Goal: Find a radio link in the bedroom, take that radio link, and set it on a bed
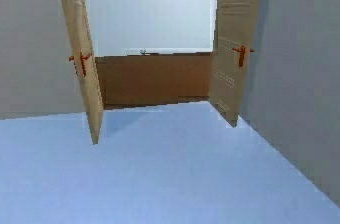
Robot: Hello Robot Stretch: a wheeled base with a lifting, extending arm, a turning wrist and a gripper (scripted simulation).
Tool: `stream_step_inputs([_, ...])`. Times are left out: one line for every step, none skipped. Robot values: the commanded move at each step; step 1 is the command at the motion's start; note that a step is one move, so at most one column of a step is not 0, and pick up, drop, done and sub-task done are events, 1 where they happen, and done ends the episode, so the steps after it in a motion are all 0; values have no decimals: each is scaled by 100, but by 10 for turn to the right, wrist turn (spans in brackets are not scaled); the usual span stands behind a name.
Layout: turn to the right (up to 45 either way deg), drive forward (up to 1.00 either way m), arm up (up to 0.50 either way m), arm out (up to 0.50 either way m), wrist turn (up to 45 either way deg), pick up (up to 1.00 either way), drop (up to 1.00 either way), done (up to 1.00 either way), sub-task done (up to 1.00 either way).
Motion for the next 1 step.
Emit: stream_step_inputs([0, 100, 0, 0, 0, 0, 0, 0, 0])
